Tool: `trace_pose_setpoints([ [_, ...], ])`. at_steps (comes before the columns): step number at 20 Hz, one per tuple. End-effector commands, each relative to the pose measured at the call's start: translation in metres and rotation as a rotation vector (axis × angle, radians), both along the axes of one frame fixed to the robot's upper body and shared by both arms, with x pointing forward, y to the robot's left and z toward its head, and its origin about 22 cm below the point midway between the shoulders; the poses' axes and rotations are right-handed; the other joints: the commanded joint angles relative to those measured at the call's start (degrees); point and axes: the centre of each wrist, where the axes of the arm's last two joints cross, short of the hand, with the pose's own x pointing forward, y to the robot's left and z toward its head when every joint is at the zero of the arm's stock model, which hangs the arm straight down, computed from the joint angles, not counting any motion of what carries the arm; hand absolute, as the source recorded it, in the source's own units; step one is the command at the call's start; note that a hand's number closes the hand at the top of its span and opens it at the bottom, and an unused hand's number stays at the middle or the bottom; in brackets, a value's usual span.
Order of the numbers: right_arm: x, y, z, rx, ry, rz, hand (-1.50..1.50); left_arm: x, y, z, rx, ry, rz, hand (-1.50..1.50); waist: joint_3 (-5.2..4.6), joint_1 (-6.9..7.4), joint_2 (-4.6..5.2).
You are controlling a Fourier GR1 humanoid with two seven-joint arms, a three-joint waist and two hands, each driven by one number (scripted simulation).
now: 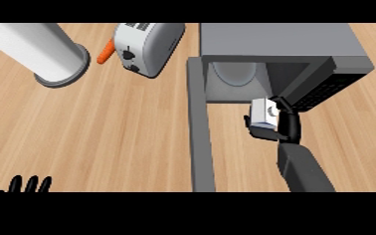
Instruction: Pick up the milk, place it into the microwave and close the microwave
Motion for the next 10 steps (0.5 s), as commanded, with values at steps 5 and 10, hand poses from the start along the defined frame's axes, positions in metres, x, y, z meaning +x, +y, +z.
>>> trace_pose_setpoints([
  [5,-0.016,0.003,0.023,-0.018,-0.083,0.027,1.5,-0.001,-0.006,-0.002,-0.007,0.023,-0.031,-1.5,-0.11,-1.14,-0.38],
  [10,-0.06,-0.003,0.038,-0.061,0.002,0.022,1.5,-0.011,-0.017,0.009,-0.012,0.01,-0.028,-1.5,-0.14,-1.35,-0.53],
])
